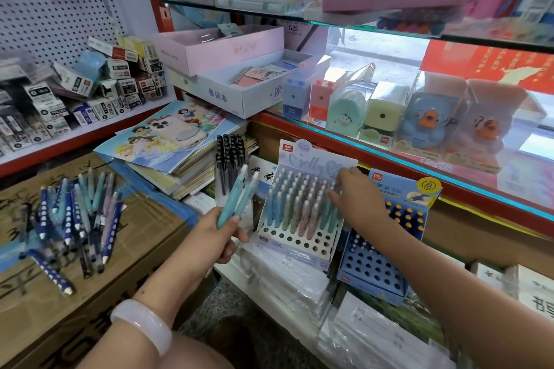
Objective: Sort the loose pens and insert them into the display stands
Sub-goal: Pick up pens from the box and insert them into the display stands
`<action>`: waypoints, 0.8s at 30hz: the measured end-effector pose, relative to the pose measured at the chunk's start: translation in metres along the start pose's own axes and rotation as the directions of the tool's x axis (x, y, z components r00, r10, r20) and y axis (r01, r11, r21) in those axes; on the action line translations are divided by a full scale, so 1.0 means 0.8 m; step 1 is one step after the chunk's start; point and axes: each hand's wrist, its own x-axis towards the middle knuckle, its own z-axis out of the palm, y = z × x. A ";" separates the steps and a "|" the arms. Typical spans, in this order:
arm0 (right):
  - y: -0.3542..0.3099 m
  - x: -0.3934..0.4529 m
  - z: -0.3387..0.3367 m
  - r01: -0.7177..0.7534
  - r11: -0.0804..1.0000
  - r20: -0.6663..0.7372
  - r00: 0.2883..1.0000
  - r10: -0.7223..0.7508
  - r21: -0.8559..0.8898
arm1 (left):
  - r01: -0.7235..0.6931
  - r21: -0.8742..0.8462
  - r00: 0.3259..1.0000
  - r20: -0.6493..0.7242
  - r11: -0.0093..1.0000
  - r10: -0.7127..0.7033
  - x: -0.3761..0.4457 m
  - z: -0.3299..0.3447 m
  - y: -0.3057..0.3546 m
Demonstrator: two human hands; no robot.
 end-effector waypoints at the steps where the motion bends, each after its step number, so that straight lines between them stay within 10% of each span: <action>1: -0.013 -0.004 -0.007 0.016 0.992 0.001 1.000 -0.016 0.123 | -0.001 -0.017 1.000 0.022 1.000 0.001 -0.001 0.000 0.001; 6: -0.078 -0.031 -0.021 -0.075 0.692 0.316 0.921 -0.228 0.718 | -0.019 -0.044 0.989 0.147 0.999 0.026 -0.009 0.003 0.007; 16: -0.056 -0.020 -0.036 -0.226 0.344 0.270 0.959 -0.083 0.911 | 0.053 -0.051 0.987 0.153 0.997 -0.045 -0.007 0.000 0.001; 24: 0.028 -0.015 -0.028 0.002 0.856 -0.168 0.981 0.099 0.517 | 0.025 0.069 1.000 -0.011 0.997 -0.025 0.004 -0.007 -0.008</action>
